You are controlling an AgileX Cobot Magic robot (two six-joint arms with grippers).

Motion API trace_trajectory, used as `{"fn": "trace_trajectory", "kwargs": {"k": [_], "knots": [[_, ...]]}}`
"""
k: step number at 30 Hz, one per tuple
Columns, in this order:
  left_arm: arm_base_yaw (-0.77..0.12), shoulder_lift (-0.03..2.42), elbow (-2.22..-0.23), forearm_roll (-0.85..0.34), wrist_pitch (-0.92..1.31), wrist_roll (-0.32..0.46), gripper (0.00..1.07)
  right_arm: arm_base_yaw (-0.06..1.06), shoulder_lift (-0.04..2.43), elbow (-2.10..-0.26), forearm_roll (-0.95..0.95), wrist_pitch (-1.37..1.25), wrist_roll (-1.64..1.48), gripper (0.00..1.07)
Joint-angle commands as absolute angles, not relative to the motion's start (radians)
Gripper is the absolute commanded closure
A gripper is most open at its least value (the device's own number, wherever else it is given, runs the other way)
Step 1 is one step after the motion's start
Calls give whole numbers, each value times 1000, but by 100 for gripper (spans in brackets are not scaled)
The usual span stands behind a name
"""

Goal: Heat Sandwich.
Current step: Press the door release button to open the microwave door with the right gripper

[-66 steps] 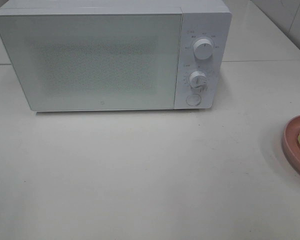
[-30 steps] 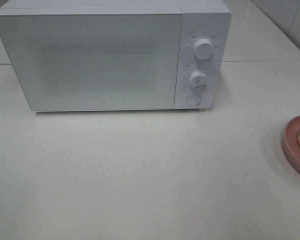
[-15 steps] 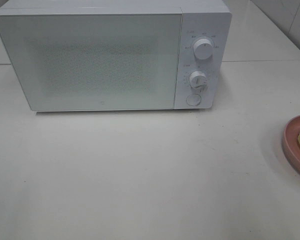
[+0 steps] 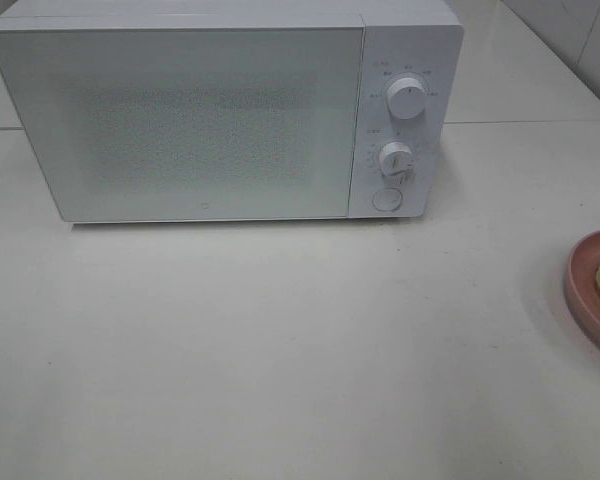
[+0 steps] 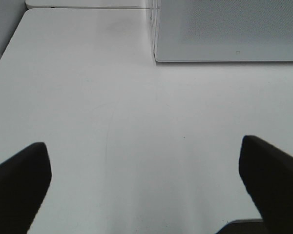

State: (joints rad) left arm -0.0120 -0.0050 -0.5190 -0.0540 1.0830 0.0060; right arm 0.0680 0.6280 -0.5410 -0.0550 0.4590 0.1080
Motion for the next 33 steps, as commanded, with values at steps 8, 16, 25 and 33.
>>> {"fn": "trace_trajectory", "kwargs": {"k": [8, 16, 25, 33], "knots": [[-11, -21, -516, -57, 1070, 7, 7, 64, 764, -551, -56, 362, 99, 31], [-11, -21, -516, -57, 1070, 7, 7, 64, 865, -551, -56, 282, 99, 31], [-11, -21, -516, -57, 1070, 7, 7, 64, 978, -537, -56, 108, 99, 31], [-11, -21, -516, -57, 1070, 7, 7, 64, 1032, -389, -48, -287, 91, 31]]}}
